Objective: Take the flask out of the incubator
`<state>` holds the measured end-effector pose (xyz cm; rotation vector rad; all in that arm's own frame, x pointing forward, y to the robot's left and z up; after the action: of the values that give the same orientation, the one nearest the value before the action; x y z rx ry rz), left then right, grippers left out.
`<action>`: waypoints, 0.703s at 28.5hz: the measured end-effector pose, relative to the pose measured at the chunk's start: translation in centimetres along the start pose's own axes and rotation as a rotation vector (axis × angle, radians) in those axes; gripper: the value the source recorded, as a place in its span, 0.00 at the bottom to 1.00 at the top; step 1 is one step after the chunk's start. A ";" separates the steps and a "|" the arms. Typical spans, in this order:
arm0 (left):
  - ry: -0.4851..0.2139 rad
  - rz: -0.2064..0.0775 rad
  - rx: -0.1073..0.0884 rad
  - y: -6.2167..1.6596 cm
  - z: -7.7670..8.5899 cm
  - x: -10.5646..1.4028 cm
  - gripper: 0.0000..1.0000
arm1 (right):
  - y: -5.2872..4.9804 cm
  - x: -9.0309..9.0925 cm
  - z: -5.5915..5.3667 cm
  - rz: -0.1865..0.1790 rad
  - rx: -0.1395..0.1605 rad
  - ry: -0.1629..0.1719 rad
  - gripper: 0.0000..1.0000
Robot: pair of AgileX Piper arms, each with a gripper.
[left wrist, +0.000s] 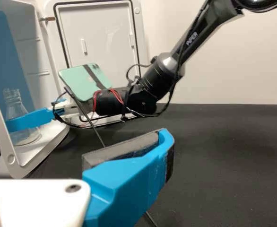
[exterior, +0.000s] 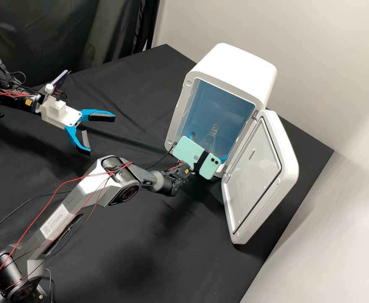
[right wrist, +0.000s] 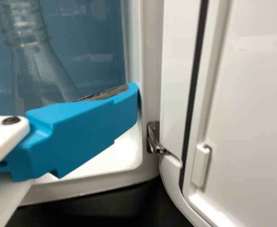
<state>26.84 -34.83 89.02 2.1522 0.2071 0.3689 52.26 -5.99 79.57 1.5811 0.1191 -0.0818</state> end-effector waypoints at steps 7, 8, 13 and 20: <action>-0.002 -0.001 0.001 0.00 0.0 0.0 1.00 | 0.6 1.1 -0.4 0.000 0.022 0.025 1.00; -0.002 -0.001 0.001 0.00 0.0 0.0 1.00 | 0.6 1.2 -0.5 -0.002 0.024 0.026 1.00; -0.002 -0.001 0.001 0.00 0.0 0.0 1.00 | 1.1 1.5 -0.9 -0.002 0.028 0.032 1.00; 0.000 -0.001 0.002 0.02 0.0 0.0 1.00 | 1.0 2.6 -0.7 -0.014 0.082 0.050 1.00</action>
<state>26.81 -34.81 89.05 2.1537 0.2091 0.3682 54.94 -5.26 80.25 1.6650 0.1677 -0.0581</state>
